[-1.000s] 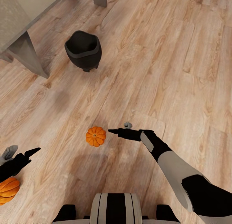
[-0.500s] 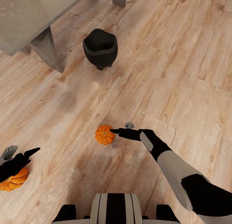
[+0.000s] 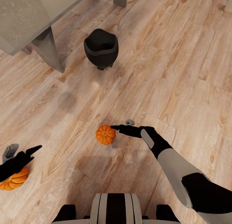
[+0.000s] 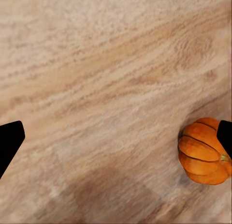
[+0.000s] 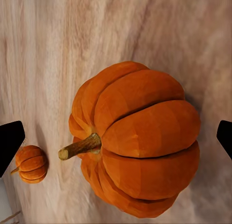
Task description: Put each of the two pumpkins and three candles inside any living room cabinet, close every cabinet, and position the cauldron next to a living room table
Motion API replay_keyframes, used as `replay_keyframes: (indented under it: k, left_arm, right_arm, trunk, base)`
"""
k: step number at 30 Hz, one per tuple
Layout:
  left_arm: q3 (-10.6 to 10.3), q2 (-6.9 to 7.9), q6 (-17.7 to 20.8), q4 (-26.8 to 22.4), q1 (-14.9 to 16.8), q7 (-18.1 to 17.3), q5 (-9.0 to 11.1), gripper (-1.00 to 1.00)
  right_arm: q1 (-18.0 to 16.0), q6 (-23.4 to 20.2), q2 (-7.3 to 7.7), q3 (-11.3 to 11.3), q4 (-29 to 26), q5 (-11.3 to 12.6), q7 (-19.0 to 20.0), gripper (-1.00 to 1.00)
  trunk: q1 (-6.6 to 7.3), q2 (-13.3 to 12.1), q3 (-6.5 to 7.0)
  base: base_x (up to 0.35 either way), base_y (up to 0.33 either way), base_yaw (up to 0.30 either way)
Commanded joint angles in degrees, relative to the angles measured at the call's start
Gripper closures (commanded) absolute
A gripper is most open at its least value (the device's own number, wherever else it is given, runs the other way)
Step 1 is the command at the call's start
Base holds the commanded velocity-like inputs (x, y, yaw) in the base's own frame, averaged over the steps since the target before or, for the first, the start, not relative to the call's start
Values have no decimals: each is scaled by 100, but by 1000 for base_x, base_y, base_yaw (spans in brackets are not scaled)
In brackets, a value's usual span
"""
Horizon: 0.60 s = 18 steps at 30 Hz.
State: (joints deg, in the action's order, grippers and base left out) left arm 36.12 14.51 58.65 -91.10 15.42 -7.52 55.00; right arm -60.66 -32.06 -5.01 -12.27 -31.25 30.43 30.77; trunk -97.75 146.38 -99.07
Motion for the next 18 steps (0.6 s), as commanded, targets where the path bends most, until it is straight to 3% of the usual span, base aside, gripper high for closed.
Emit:
replay_keyframes:
  k: [1, 18]
  left_arm:
    - [10, -1, 27, 0, 4, -93, -21, -100]
    - [10, -1, 27, 0, 4, -102, -19, -100]
  right_arm:
    - [-2, -39, 2, 26, -3, 30, -5, -100]
    - [-2, -39, 2, 40, -3, 30, -5, -100]
  trunk:
    - [1, 1, -3]
    - [1, 1, -3]
  base:
    - [0, 0, 0]
    - [0, 0, 0]
